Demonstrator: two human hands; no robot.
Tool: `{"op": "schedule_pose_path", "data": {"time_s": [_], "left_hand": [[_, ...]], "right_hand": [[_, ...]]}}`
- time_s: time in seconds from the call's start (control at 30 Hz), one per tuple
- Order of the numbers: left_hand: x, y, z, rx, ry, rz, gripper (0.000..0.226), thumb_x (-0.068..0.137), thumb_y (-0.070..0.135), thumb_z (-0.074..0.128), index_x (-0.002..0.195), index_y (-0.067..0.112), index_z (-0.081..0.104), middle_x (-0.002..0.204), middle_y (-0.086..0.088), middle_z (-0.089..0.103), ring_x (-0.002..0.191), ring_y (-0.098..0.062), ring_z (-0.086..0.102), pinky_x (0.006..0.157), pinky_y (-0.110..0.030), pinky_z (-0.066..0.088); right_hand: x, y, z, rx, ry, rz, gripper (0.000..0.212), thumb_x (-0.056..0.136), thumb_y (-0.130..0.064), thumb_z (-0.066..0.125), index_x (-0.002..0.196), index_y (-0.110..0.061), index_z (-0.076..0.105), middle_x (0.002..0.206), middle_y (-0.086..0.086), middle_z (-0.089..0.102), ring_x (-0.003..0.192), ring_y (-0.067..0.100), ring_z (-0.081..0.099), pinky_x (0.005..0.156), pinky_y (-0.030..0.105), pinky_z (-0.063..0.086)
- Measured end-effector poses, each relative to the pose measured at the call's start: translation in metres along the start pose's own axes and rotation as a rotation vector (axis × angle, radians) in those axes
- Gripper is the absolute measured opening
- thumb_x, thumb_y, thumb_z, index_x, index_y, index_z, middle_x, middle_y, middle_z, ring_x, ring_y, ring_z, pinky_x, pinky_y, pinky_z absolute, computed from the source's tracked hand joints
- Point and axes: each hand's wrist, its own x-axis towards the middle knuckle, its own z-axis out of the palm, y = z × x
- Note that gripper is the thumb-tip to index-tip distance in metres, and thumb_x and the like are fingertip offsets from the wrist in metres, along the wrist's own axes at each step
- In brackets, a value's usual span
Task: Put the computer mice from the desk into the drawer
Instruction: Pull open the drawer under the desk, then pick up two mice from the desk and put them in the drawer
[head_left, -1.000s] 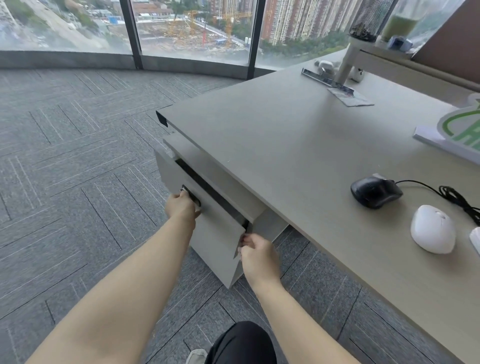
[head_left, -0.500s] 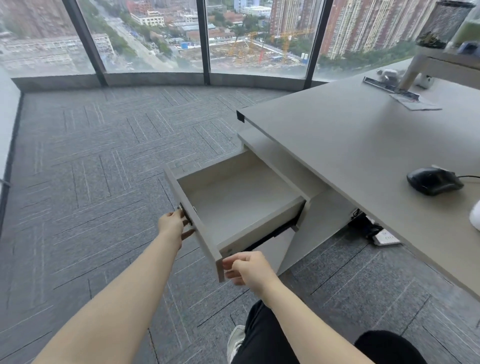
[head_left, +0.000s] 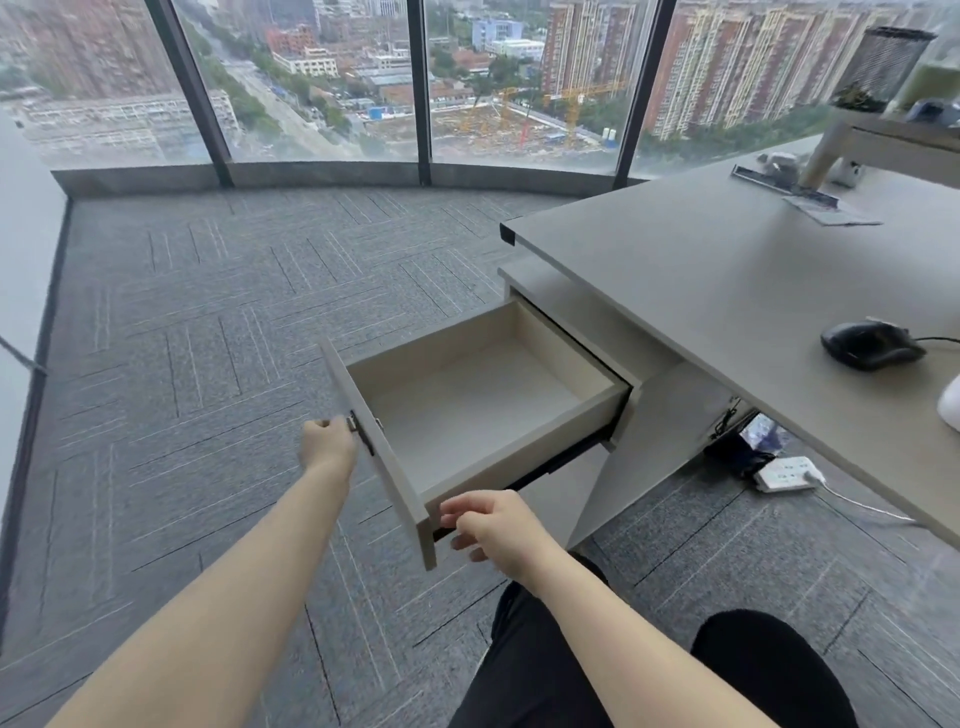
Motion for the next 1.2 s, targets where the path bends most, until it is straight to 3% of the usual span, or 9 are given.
{"op": "schedule_pose_path", "data": {"time_s": [0.13,0.3,0.47,0.53,0.63,0.77,0.87,1.0,1.2], "left_hand": [[-0.055,0.049,0.003,0.05,0.067,0.501,0.031,0.091,0.02,0.04,0.116,0.011,0.057,0.116,-0.011,0.062,0.102,-0.028,0.059,0.085,-0.042,0.048],[-0.143,0.095,0.072,0.009,-0.21,0.8,0.026,0.094,0.017,0.046,0.119,0.015,0.054,0.118,-0.004,0.053,0.098,-0.016,0.054,0.083,-0.028,0.042],[-0.237,0.116,0.176,0.09,-0.582,0.906,0.031,0.092,0.018,0.051,0.123,0.018,0.056,0.124,-0.003,0.056,0.108,-0.015,0.056,0.092,-0.029,0.045],[-0.269,0.12,0.217,0.209,-0.702,0.967,0.036,0.092,0.02,0.052,0.128,0.019,0.054,0.131,-0.004,0.056,0.115,-0.018,0.054,0.097,-0.032,0.043],[-0.306,0.124,0.274,0.364,-0.809,1.046,0.048,0.09,0.025,0.055,0.137,0.018,0.047,0.14,-0.007,0.05,0.127,-0.023,0.048,0.101,-0.031,0.037],[-0.331,0.128,0.336,0.513,-0.861,1.075,0.061,0.086,0.032,0.057,0.144,0.024,0.038,0.149,-0.008,0.04,0.134,-0.028,0.042,0.107,-0.036,0.036],[-0.336,0.13,0.37,0.658,-0.829,1.138,0.067,0.081,0.045,0.056,0.144,0.03,0.037,0.146,-0.009,0.043,0.133,-0.031,0.042,0.106,-0.041,0.04],[-0.341,0.132,0.387,0.703,-0.69,1.239,0.054,0.08,0.042,0.059,0.131,0.028,0.047,0.126,-0.01,0.057,0.119,-0.033,0.049,0.095,-0.038,0.041],[-0.335,0.154,0.356,0.312,-0.62,1.136,0.047,0.08,0.036,0.061,0.123,0.022,0.048,0.117,-0.01,0.057,0.108,-0.03,0.054,0.083,-0.037,0.046]], "right_hand": [[-0.023,-0.026,-0.044,0.016,0.253,-0.158,0.026,0.09,-0.006,0.049,0.099,-0.013,0.072,0.093,0.005,0.074,0.068,0.013,0.063,0.06,0.022,0.048],[-0.078,-0.05,-0.149,-0.011,0.801,-0.389,0.027,0.089,-0.004,0.051,0.097,-0.019,0.072,0.079,0.004,0.074,0.06,0.01,0.06,0.058,0.031,0.05],[-0.118,-0.035,-0.273,-0.347,1.321,-0.311,0.034,0.085,-0.008,0.054,0.117,-0.018,0.064,0.118,0.006,0.062,0.108,0.027,0.053,0.089,0.03,0.037],[-0.124,-0.019,-0.314,-0.478,1.35,-0.144,0.042,0.084,-0.014,0.058,0.126,-0.018,0.057,0.129,0.014,0.053,0.118,0.036,0.045,0.095,0.033,0.032],[-0.123,0.003,-0.357,-0.59,1.23,0.084,0.059,0.084,-0.031,0.062,0.14,-0.024,0.043,0.148,0.017,0.035,0.129,0.043,0.039,0.106,0.045,0.033],[-0.117,0.018,-0.381,-0.624,1.115,0.196,0.065,0.086,-0.05,0.057,0.145,-0.031,0.036,0.156,0.016,0.023,0.133,0.041,0.037,0.109,0.045,0.032],[-0.116,0.022,-0.385,-0.639,1.103,0.195,0.056,0.09,-0.042,0.054,0.143,-0.027,0.044,0.157,0.014,0.024,0.129,0.042,0.038,0.109,0.041,0.031],[-0.122,0.018,-0.388,-0.676,1.122,0.185,0.046,0.086,-0.024,0.051,0.131,-0.028,0.053,0.15,0.009,0.035,0.121,0.04,0.042,0.102,0.04,0.035],[-0.13,0.018,-0.389,-0.656,1.184,-0.035,0.034,0.081,-0.011,0.055,0.115,-0.012,0.058,0.124,0.013,0.054,0.106,0.038,0.048,0.094,0.041,0.032]]}}
